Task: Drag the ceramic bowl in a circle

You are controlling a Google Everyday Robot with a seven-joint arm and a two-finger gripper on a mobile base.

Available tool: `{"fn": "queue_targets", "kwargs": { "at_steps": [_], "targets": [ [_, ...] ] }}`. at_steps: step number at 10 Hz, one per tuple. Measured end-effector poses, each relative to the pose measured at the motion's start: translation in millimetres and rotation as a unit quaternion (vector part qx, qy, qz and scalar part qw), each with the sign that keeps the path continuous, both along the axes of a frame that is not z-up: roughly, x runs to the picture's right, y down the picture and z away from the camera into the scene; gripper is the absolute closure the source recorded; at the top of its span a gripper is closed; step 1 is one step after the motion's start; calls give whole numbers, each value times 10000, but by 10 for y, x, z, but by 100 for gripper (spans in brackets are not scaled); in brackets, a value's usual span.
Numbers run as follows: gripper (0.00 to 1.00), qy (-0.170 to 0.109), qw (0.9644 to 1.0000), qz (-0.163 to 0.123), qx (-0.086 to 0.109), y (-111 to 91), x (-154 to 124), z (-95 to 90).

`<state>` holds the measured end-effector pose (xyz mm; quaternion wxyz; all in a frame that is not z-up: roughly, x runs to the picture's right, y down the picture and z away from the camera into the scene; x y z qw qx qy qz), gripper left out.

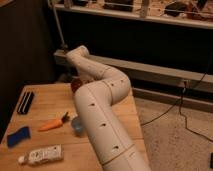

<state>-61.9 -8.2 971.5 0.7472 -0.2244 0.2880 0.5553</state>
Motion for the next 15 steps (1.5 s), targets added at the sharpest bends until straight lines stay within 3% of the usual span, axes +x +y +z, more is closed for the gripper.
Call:
{"fn": "queue_targets", "kwargs": {
  "at_steps": [2,4,5,6,7,8,11,12,15],
  "targets": [
    [100,-209,9991,-339,-154,198,40,-223],
    [100,-607,9947,-787,-281,426,-180,-545],
    [100,-774,9912,-1019,-337,531,-295,-683],
    [100,-993,9847,-1349,-488,735,-480,-845],
    [100,-1113,9804,-1536,-539,824,-603,-915],
    [100,-1293,9734,-1776,-645,976,-801,-991],
    [100,-1727,9551,-2291,-740,1258,-1533,-973],
    [100,-1848,9508,-2379,-720,1286,-1757,-951],
    [100,-2101,9428,-2530,-534,1190,-2353,-842]
  ]
}}
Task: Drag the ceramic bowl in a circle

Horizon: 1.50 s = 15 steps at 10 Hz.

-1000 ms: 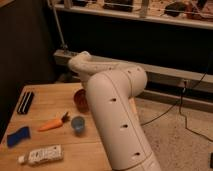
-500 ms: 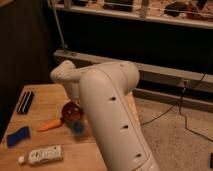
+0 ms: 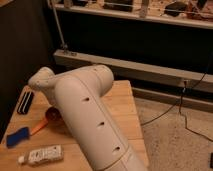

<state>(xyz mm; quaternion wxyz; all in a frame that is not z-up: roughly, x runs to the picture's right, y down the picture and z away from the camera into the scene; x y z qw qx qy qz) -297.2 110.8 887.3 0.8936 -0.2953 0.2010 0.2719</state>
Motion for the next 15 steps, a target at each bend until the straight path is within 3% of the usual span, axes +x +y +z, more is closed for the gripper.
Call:
{"fn": "queue_targets", "kwargs": {
  "at_steps": [3,8,11,15],
  "targets": [
    [100,12,9989,225,403,-428,-236,224],
    [100,288,9918,795,954,-1093,-127,532],
    [100,564,9860,1111,1107,-1344,156,702],
    [100,1308,9728,1510,1169,-1521,1020,912]
  ]
}}
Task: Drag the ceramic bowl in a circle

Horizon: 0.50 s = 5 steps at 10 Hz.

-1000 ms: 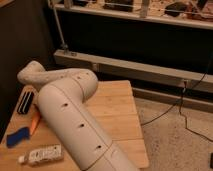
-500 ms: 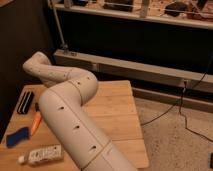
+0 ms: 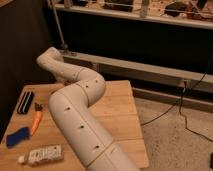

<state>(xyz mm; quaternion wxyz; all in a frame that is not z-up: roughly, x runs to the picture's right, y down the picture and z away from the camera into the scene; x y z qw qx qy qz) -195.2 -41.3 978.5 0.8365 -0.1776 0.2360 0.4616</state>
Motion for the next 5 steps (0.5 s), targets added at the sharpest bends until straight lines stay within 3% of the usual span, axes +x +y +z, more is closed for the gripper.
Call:
{"fn": "queue_targets", "kwargs": {
  "at_steps": [2,4,5],
  "targets": [
    [100,439,9989,100,-156,66,570,41],
    [100,735,9966,34,-381,201,1068,-28],
    [100,774,9960,9,-452,258,1179,-74]
  ]
}}
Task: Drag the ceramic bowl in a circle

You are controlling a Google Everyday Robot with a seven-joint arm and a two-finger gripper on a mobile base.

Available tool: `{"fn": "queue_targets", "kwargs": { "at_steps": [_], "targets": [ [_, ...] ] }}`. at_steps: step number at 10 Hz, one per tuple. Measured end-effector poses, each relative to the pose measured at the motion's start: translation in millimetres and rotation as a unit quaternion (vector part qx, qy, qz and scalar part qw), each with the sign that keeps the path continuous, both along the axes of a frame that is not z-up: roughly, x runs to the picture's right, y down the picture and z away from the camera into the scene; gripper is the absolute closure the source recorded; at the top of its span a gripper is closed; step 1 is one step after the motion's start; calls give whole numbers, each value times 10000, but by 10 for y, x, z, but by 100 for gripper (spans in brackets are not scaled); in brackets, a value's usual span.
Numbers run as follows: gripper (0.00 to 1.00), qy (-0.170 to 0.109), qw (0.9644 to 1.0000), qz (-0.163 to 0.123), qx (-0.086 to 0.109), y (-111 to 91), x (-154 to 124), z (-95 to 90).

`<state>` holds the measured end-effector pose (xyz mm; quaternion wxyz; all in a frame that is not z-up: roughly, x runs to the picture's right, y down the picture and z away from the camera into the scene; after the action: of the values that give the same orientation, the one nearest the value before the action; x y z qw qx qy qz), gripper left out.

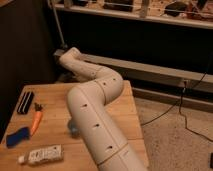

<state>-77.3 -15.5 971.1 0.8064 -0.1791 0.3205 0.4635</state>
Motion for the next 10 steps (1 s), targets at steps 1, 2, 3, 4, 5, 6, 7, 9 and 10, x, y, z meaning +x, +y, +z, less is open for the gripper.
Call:
{"fn": "queue_targets", "kwargs": {
  "at_steps": [1,2,3,4,5,6,7,9,10],
  "targets": [
    [100,-9,9999,-67,-137,122,117,-98],
    [100,-145,9996,-141,-221,257,101,-230],
    [100,-346,9988,-177,-281,391,-2,-340],
    [100,-549,9975,-253,-378,549,-125,-483],
    [100,-830,9946,-360,-503,761,-291,-691],
    [100,-1007,9923,-435,-582,890,-392,-818],
    [100,-1200,9889,-552,-685,1049,-492,-963],
    [100,-1543,9816,-757,-832,1264,-700,-1143],
    [100,-1734,9771,-853,-884,1325,-853,-1202]
  ]
}}
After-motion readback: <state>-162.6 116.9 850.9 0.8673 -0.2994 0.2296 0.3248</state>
